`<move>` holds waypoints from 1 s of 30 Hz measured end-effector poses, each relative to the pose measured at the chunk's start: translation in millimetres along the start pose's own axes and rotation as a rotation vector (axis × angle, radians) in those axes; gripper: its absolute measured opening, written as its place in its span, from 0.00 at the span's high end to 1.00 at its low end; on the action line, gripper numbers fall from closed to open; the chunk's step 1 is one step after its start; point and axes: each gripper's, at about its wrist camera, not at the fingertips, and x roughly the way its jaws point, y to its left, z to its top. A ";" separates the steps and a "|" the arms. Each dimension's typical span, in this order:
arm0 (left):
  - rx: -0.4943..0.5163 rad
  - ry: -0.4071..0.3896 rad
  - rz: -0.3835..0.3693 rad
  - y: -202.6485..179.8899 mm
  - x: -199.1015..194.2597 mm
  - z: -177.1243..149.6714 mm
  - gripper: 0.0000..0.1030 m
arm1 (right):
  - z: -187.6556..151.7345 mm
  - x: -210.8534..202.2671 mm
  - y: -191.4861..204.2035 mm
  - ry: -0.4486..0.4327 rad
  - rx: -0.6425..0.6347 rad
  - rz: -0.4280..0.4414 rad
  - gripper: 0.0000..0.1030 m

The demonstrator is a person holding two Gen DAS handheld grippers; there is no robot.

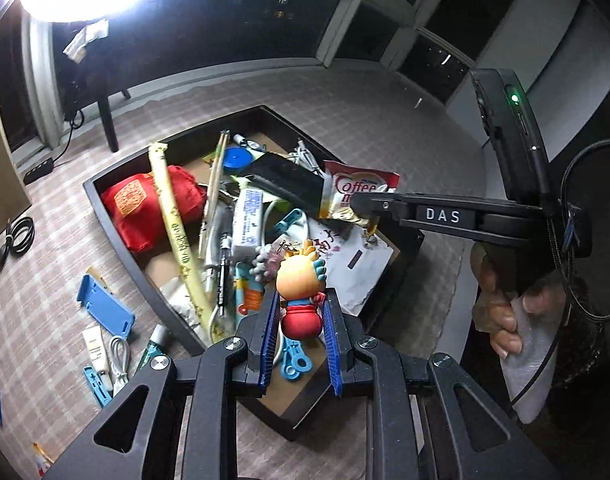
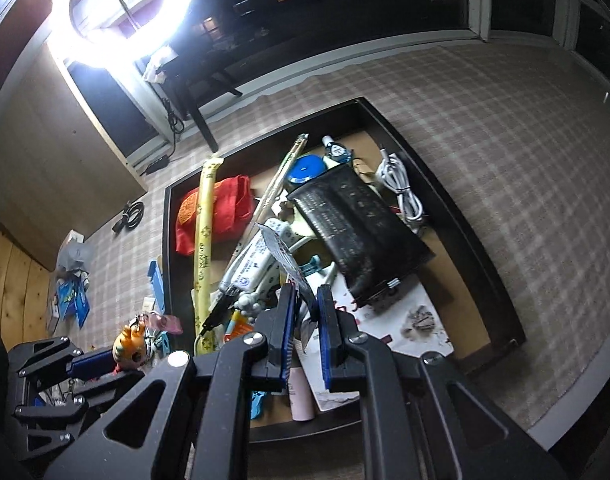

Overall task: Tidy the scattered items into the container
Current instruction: 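Carry both items over the black box and release them inside, then grasp a blue clothespin with the left tool while the right tool grasps another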

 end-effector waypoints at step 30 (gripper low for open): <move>-0.273 0.049 0.408 189.8 -100.7 -119.8 0.56 | -54.5 39.5 152.9 0.127 -0.443 0.195 0.62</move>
